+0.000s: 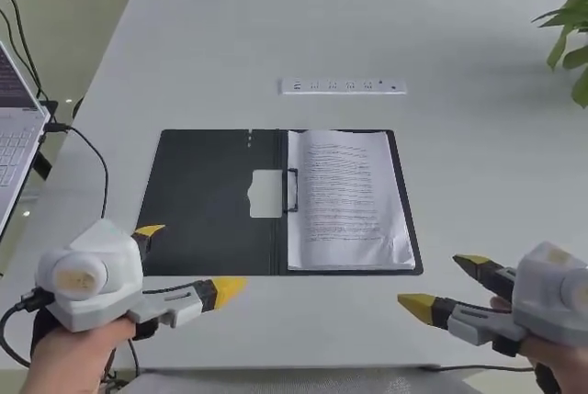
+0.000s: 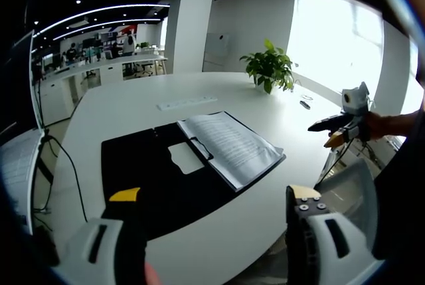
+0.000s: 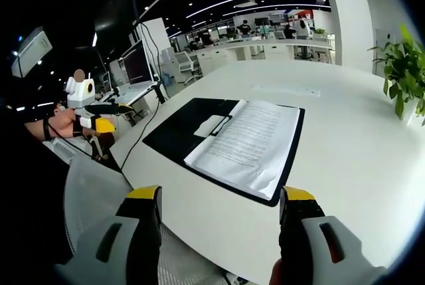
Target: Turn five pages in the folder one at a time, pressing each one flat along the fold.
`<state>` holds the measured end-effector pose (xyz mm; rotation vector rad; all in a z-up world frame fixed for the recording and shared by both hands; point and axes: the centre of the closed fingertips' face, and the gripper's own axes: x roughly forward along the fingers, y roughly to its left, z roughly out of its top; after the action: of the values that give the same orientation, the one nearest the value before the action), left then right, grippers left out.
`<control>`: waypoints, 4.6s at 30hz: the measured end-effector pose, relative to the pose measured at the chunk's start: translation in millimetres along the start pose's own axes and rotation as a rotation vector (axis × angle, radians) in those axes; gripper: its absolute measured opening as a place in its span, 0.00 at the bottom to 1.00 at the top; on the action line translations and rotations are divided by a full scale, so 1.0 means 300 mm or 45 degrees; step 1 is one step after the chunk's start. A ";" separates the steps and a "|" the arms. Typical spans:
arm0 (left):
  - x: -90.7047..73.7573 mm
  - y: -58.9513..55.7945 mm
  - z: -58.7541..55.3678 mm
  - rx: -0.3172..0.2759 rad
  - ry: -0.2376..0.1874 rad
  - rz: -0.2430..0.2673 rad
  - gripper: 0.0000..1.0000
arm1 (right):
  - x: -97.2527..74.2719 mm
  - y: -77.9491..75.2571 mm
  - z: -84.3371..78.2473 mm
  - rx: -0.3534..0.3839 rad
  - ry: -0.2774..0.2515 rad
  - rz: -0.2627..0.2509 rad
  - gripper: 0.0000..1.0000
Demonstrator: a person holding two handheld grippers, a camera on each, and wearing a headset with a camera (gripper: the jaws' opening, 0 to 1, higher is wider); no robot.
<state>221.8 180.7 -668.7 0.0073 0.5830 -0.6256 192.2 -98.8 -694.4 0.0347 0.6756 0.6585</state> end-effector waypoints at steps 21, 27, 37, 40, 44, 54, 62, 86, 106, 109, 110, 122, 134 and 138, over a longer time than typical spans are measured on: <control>-0.021 0.018 0.007 0.021 -0.007 0.002 0.88 | -0.009 0.009 -0.003 -0.018 0.004 -0.013 0.72; -0.008 0.002 0.019 0.028 0.000 -0.015 0.88 | -0.012 -0.003 -0.008 -0.004 0.003 -0.028 0.71; 0.040 -0.035 0.034 0.066 0.021 -0.072 0.88 | -0.007 -0.007 -0.009 -0.005 0.012 -0.039 0.71; 0.058 -0.040 0.043 0.074 0.023 -0.087 0.87 | -0.004 -0.010 -0.010 -0.012 0.020 -0.041 0.71; 0.091 -0.061 0.059 0.101 0.030 -0.123 0.87 | 0.001 -0.014 -0.006 -0.010 0.016 -0.043 0.71; 0.198 -0.122 0.116 0.176 0.041 -0.215 0.87 | 0.005 -0.037 0.006 -0.004 0.010 -0.043 0.71; 0.298 -0.216 0.152 0.270 0.058 -0.331 0.86 | -0.003 -0.046 -0.001 0.010 0.008 -0.046 0.71; 0.715 -0.497 0.063 0.335 0.157 -0.521 0.77 | -0.009 -0.082 -0.038 0.062 0.010 -0.037 0.69; 0.924 -0.537 -0.059 0.258 0.251 -0.425 0.69 | 0.018 -0.144 -0.055 0.086 0.036 -0.017 0.68; 0.931 -0.544 -0.065 0.302 0.240 -0.404 0.69 | 0.024 -0.152 -0.054 0.090 0.039 -0.011 0.68; 0.932 -0.544 -0.063 0.297 0.236 -0.403 0.70 | 0.026 -0.153 -0.051 0.091 0.037 -0.008 0.68; 0.936 -0.520 -0.059 0.290 0.219 -0.380 0.63 | 0.111 -0.189 -0.019 0.122 0.010 0.049 0.65; 0.934 -0.525 -0.062 0.296 0.222 -0.385 0.65 | 0.289 -0.271 0.073 0.276 -0.068 0.122 0.57; 0.935 -0.523 -0.063 0.298 0.221 -0.383 0.65 | 0.326 -0.296 0.093 0.335 -0.092 0.135 0.55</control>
<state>309.2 -98.3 -803.5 0.1983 0.6814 -0.9902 315.2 -108.4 -749.0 0.3381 0.6905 0.6632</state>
